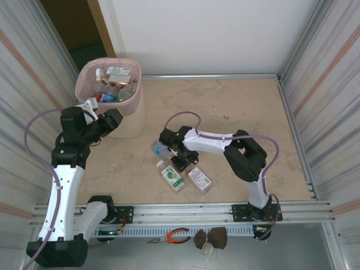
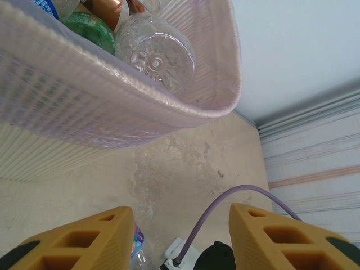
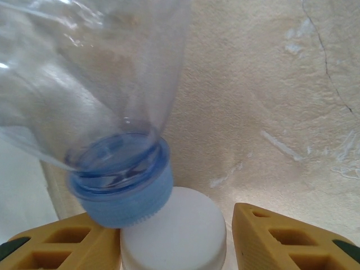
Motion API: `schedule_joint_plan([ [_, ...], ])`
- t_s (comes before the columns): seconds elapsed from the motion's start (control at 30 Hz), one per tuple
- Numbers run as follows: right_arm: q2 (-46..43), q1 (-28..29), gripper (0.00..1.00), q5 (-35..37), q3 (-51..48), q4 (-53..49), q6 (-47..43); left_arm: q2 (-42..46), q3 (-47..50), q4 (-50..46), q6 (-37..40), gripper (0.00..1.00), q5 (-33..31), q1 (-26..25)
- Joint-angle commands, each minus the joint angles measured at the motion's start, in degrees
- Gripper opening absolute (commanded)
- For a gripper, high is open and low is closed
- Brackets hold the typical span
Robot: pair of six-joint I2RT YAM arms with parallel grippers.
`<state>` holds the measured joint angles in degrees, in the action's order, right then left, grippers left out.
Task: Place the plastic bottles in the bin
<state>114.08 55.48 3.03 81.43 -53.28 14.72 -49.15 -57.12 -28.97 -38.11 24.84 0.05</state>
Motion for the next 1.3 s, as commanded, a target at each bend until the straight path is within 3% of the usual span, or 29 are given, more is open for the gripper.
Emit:
schedule_joint_plan([
  [0.0, 0.47, -0.33, 0.5, -0.06, -1.08, -0.22, 0.74, 1.17, 0.77, 0.3, 0.54, 0.48, -0.45, 0.64],
  [0.2, -1.57, -0.5, 0.44, 0.41, -2.04, 0.01, 1.51, 1.24, 0.79, 0.4, 0.48, 0.49, 0.02, 0.56],
  [0.43, -6.46, -2.45, 0.43, 1.26, -3.29, -0.87, 2.2, 1.6, 1.53, 2.87, 0.3, 0.53, 2.11, 0.6],
  [0.57, -10.95, -4.42, 0.43, 1.72, -3.17, -1.74, 2.48, 1.76, 2.39, 6.87, 1.46, 0.54, 6.81, 0.63],
  [0.67, -14.26, -6.3, 0.43, 1.17, -2.78, -1.7, 3.03, 1.62, 3.16, 10.76, 2.41, 0.62, 11.69, 0.61],
  [0.83, -19.68, -10.14, 0.41, -1.51, -1.93, -0.12, 5.53, 0.12, 2.55, 11.13, 4.17, 0.65, 13.67, -0.13],
  [1.0, -25.14, -14.96, 0.41, -5.9, -1.95, 3.55, 11.01, -0.78, 1.87, 11.29, 8.14, 0.67, 10.69, -6.43],
  [1.27, -35.21, -21.49, 0.41, -11.98, -4.97, 12.73, 20.05, -8.59, -1.96, 11.74, 11.66, 0.7, 3.29, -21.99],
])
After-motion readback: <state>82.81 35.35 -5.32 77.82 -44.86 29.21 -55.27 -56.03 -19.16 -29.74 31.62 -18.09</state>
